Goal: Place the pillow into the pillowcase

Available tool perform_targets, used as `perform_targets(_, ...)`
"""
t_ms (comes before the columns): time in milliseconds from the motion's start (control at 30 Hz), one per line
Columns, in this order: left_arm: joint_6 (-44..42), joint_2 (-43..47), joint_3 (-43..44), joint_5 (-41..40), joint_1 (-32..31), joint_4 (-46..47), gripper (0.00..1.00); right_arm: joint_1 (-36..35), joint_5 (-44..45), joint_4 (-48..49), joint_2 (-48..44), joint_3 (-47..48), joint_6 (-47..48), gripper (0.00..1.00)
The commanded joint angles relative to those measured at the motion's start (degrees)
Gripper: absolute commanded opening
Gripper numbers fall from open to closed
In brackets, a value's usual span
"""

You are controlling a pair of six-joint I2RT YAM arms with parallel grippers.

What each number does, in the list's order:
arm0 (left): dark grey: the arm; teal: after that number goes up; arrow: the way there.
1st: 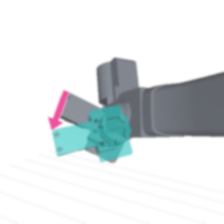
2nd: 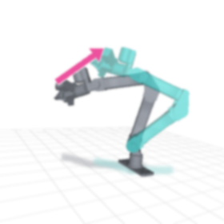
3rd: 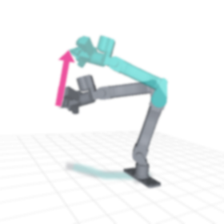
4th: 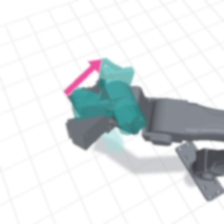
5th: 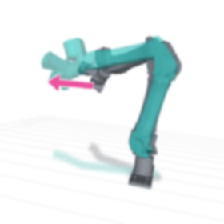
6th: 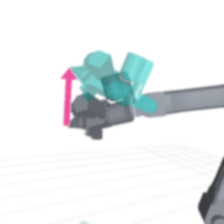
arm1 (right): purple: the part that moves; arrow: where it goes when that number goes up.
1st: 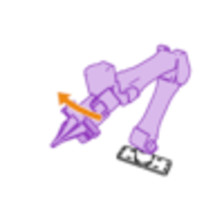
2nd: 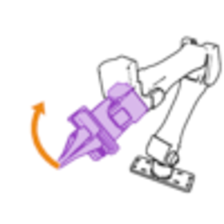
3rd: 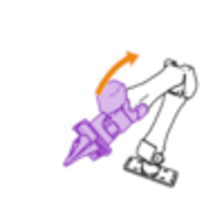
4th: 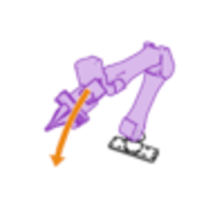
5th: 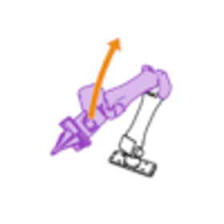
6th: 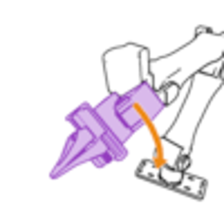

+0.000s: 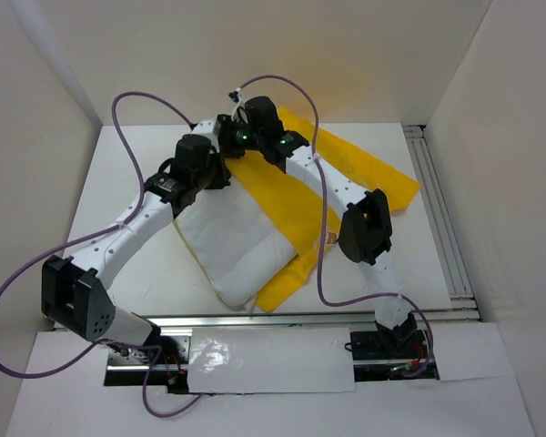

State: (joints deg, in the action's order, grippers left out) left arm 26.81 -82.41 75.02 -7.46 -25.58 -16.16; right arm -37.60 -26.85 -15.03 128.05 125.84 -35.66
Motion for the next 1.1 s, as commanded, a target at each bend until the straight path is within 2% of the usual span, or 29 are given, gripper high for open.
perform_targets(0, 3.69, 0.5, -5.14, 0.5, 4.57, 1.49, 0.04, 0.42, -4.68, 1.22, -1.13, -2.79, 0.68, 0.56)
perform_targets(67, 3.69, -0.29, -5.93, 4.38, 5.89, 0.96, 0.22, 1.04, -5.06, 0.01, -0.61, -3.41, 1.38, 0.72)
perform_targets(100, 3.69, -1.08, -5.94, 5.17, 5.9, 1.74, 0.34, 1.65, -4.1, -1.05, -0.61, -3.41, 2.25, 0.73)
perform_targets(167, 2.9, -1.78, -4.9, 6.23, 6.42, 1.75, 0.49, 2.27, -1.55, -3.07, -2.35, -2.79, 3.49, 0.78)
perform_targets(200, 2.29, -1.79, -3.06, 6.23, 6.42, 0.53, 0.63, 3.23, 1.59, -3.86, -3.41, -2.79, 3.49, 0.84)
perform_targets(233, 1.76, -1.79, -2.17, 5.71, 6.42, -0.26, 1.0, 4.37, 3.11, -3.87, -4.81, -5.32, 4.01, 0.87)
perform_targets(267, 1.76, -1.79, -1.38, 5.1, 6.42, -1.84, 1.0, 4.99, 4.43, -3.87, -6.31, -6.91, 4.02, 0.98)
perform_targets(300, 1.76, -1.79, -0.85, 4.31, 6.42, -2.46, 1.0, 5.61, 6.18, -3.26, -9.54, -8.67, 4.02, 1.0)
perform_targets(433, -0.34, 0.67, 0.91, 4.37, 6.95, -5.99, 1.0, 9.73, 9.97, -2.73, -18.17, -20.24, 4.02, 1.0)
perform_targets(500, -2.01, 3.74, -2.58, 6.66, 5.56, -5.99, 1.0, 10.61, 14.6, -3.68, -24.56, -25.71, 4.81, 1.0)
perform_targets(567, -4.66, 6.55, -5.49, 9.75, 3.27, -4.84, 1.0, 10.62, 17.78, -4.48, -29.24, -35.45, 6.82, 1.0)
perform_targets(633, -6.15, 6.56, -7.95, 10.27, -4.17, -4.14, 1.0, 10.62, 22.43, -5.79, -38.09, -46.14, 7.45, 1.0)
perform_targets(667, -6.15, 6.56, -7.96, 10.28, -4.21, -4.66, 1.0, 10.62, 23.15, -6.33, -38.14, -49.52, 8.23, 1.0)
perform_targets(767, -6.77, 5.95, -11.2, 8.7, -14.63, -6.51, 1.0, 10.62, 22.64, -6.95, -45.94, -60.34, 8.24, 1.0)
perform_targets(833, -6.24, 5.95, -13.04, 8.08, -18.43, -6.51, 1.0, 10.1, 21.41, -6.95, -47.53, -64.99, 7.72, 1.0)
perform_targets(1000, -6.77, 6.65, -17.45, 9.32, -29.67, -7.91, 1.0, 9.57, 22.63, -6.15, -49.21, -66.34, 7.71, 1.0)
perform_targets(1067, -6.07, 6.04, -18.25, 3.73, -32.67, -9.75, 1.0, 9.57, 23.86, -7.47, -49.73, -65.73, 8.49, 1.0)
